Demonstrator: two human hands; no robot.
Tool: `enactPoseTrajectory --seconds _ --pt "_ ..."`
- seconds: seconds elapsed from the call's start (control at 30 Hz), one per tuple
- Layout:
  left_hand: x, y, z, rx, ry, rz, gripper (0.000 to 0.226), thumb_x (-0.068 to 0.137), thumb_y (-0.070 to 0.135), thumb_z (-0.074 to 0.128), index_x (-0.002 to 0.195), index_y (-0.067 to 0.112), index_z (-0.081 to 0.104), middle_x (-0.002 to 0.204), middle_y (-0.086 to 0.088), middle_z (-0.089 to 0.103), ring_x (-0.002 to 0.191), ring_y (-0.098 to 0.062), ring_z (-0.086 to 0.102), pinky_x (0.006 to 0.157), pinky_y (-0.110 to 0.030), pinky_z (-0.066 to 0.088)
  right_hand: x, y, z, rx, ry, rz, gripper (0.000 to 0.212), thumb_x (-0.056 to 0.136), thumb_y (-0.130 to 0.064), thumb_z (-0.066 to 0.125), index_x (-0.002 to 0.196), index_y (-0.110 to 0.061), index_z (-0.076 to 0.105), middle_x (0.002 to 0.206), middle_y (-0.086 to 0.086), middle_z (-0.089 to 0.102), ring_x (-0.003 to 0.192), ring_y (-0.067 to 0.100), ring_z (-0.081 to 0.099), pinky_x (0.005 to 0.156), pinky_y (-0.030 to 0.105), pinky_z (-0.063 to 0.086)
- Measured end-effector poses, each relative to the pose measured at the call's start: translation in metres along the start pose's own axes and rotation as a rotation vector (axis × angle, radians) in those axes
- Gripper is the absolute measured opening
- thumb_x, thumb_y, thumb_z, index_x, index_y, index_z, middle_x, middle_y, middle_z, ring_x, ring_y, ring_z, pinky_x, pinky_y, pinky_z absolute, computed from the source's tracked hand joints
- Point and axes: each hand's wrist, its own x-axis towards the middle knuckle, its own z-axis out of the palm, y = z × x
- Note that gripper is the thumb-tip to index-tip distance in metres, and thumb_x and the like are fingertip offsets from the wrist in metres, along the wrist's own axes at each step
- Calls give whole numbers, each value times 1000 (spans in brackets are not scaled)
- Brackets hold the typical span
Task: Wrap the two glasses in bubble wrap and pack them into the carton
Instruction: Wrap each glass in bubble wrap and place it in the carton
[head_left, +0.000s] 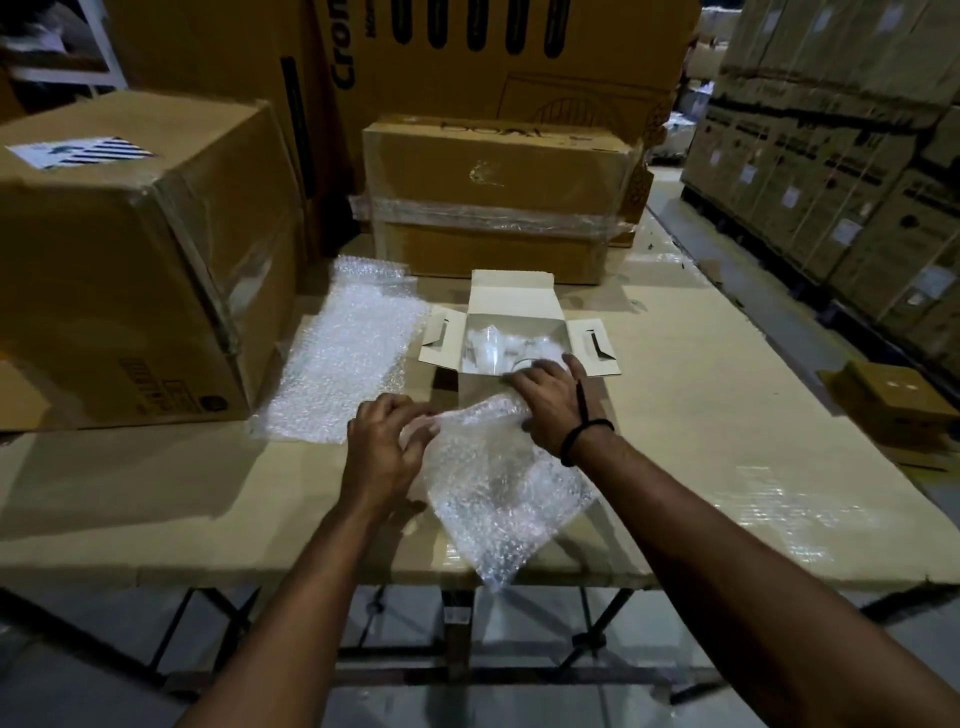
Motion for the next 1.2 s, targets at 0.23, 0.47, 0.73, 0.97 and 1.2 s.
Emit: enactPoseTrajectory --seconds 0.23,0.47,0.73,0.97,1.2 --pt "-8 -4 6 -425 -165 -562 33 79 4 76 109 13 67 100 -2 71 88 -16 66 59 -16 49 14 -5 0 168 45 110 20 83 -25 61 101 -30 66 95 -1 71 98 23 63 90 32 35" --pt "5 -26 9 -303 -14 -576 20 88 6 61 76 20 68 68 -3 70 64 -22 67 68 -46 59 4 2 12 176 81 -17 30 82 -5 62 103 -22 73 94 6 74 91 27 67 80 31 49" --pt "-22 -53 3 -536 -11 -444 40 73 8 45 87 28 77 112 19 66 111 -23 62 88 -53 55 -37 13 41 94 -148 -259 52 80 -9 63 131 -21 57 139 4 54 128 24 50 103 43 42" --pt "-24 -27 16 229 -564 -13 65 90 63 15 149 39 29 159 12 21 149 -12 13 120 -41 5 -53 12 40 80 -375 -130 101 66 -91 11 148 -33 26 158 -7 17 146 15 11 118 45 6" --pt "-32 -24 22 572 -851 -12 64 99 60 19 155 35 4 163 12 -6 150 -15 -9 117 -54 -6 -43 -22 62 107 -432 -74 66 94 -62 13 151 -32 -1 160 -8 -4 147 12 -6 118 45 -5"
